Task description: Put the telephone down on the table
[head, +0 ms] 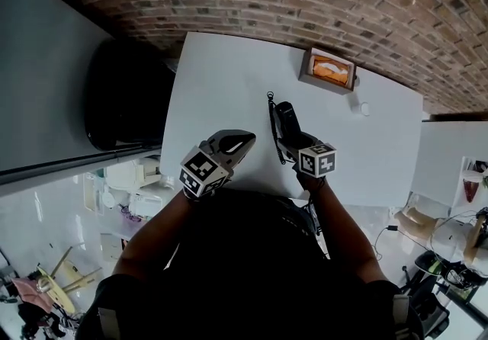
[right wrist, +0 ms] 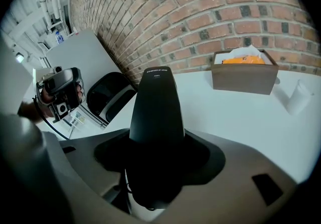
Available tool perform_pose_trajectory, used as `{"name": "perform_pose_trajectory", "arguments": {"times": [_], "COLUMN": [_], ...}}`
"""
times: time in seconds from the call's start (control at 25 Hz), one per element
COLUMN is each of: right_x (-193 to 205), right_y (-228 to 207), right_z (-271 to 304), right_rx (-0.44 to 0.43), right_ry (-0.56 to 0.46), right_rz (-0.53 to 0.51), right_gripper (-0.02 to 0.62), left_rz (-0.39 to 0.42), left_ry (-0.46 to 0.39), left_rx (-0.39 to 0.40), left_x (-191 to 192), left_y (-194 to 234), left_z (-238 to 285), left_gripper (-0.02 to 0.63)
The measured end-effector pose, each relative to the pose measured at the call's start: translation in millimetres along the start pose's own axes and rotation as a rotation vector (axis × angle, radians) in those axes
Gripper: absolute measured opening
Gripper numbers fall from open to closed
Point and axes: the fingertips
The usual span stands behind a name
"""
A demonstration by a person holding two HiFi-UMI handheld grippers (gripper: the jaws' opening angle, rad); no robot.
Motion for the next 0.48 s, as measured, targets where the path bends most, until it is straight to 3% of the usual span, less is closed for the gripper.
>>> {"name": "perform_pose_trajectory", "arguments": {"times": [0.2, 0.48], "right_x": [14.3, 41.5], "right_y": [-13.1, -37.3], "right_z": [14.9, 27.2], "right_rx": [0.018, 0.066], "right_ry": [0.035, 0.099], "right_rz": [0.008, 0.015], "right_gripper": [0.272, 0.272], "left_rz": [-0.029, -0.025], "left_ry": [0.072, 0.055], "left_rx": [-0.011, -0.019], "left_x": [27.5, 33.0], "left_y": [2.4, 2.1], "left_z": [4.6, 4.5], "left_gripper": [0.008, 0.008]}}
Point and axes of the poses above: the fingertips, and each gripper's own axes: z forward along the fingers, y to its left, x out of its underside, and after that the axes turned 3 degrees about y, right-handed
